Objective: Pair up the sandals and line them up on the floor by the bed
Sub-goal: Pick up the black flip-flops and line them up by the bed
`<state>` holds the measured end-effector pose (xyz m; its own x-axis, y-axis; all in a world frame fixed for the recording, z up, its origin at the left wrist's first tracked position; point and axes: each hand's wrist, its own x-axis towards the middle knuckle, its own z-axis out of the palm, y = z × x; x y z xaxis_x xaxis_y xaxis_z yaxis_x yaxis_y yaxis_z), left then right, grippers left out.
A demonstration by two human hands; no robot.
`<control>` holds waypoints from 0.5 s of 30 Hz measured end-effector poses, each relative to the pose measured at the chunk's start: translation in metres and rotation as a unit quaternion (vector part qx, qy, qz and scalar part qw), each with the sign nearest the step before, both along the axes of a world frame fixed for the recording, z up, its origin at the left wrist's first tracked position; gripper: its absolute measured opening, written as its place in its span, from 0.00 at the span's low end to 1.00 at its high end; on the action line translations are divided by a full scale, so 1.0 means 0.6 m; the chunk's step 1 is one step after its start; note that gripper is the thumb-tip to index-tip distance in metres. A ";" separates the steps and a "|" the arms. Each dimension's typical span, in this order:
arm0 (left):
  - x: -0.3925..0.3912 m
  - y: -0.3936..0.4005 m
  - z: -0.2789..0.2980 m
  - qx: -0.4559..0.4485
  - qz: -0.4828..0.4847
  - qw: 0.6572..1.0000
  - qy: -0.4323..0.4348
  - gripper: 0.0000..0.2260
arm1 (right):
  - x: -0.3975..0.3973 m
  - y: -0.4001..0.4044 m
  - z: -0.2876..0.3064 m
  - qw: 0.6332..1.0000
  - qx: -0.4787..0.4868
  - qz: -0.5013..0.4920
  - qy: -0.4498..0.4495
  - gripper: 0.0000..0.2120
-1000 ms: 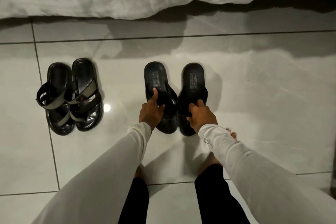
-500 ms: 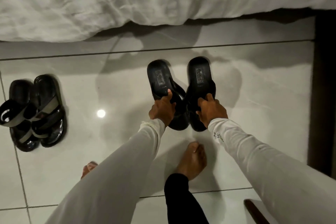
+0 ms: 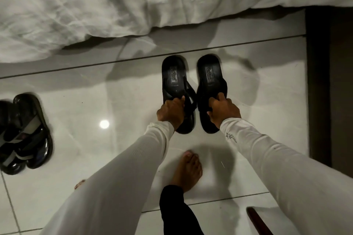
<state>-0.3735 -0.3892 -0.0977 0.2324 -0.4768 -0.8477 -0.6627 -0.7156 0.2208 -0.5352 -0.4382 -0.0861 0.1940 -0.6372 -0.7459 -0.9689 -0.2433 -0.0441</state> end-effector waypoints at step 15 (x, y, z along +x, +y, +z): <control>0.046 0.086 0.066 -0.077 -0.130 0.986 0.074 0.24 | 0.037 0.031 0.071 0.999 -0.030 0.023 -0.007 0.25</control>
